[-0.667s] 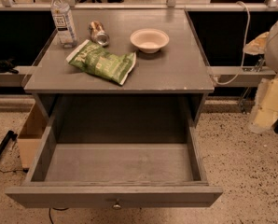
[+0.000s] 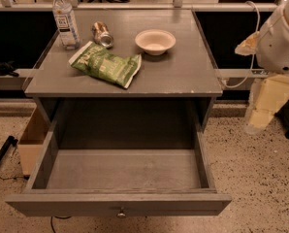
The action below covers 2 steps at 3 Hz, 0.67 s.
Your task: Place green jalapeno chip bag into top drawer
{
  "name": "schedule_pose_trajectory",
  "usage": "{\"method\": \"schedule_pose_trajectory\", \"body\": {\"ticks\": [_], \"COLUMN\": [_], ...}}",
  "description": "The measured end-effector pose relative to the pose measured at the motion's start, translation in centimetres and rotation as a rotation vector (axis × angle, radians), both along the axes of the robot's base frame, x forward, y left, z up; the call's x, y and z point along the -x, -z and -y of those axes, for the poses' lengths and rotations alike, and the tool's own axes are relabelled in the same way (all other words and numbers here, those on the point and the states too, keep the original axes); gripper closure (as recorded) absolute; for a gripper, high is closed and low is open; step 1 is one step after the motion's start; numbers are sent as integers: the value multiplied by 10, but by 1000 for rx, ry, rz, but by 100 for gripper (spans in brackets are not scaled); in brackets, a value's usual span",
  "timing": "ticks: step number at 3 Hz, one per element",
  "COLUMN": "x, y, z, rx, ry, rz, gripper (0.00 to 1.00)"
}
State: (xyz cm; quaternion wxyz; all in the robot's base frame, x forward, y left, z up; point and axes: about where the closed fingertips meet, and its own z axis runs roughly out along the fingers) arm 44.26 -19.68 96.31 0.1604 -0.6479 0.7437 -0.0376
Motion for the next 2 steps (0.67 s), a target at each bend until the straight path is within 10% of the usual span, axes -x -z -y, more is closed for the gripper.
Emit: {"method": "schedule_pose_trajectory", "body": {"ticks": [2], "x": [-45], "y": [-5], "z": [-70], "rx": [-133], "ry": [-127], "rz": [-39], "gripper": [0]}}
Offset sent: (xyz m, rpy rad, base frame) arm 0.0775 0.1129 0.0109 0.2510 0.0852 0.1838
